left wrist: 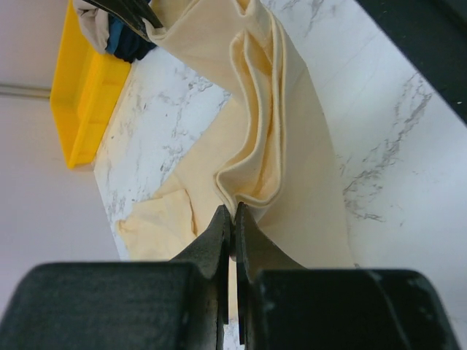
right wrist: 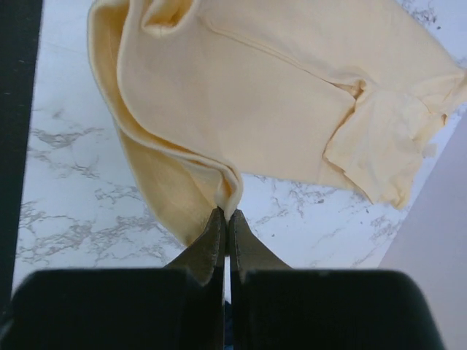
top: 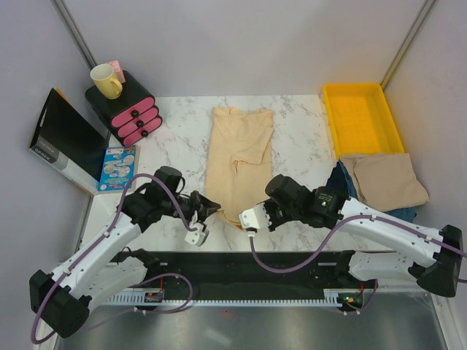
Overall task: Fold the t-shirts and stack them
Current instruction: Fold the folded rectangular tshirt in 1/3 of the way
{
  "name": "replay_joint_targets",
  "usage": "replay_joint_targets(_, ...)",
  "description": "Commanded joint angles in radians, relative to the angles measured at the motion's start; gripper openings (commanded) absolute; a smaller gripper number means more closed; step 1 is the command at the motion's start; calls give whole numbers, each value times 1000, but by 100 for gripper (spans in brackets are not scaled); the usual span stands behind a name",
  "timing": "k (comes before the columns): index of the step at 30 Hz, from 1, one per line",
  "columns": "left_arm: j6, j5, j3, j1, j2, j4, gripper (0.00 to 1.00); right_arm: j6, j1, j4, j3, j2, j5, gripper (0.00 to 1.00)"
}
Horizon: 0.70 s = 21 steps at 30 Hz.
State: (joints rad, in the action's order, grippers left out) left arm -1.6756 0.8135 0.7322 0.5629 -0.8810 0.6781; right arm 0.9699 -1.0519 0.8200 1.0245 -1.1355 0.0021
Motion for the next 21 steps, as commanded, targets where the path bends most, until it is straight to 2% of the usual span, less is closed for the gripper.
replay_joint_targets(1,73,-26,22,-27,-42,-143,2,64,52,-137,-18,-32,73,0)
replay_joint_targets(12,97,-51,-45,-175,-176,-353,2,142,211,-285,-12,-161,82,0)
replay_joint_targets(21,129,-88,-39,-216,-367,-571,2,167,285,-396,28,-299,72,0)
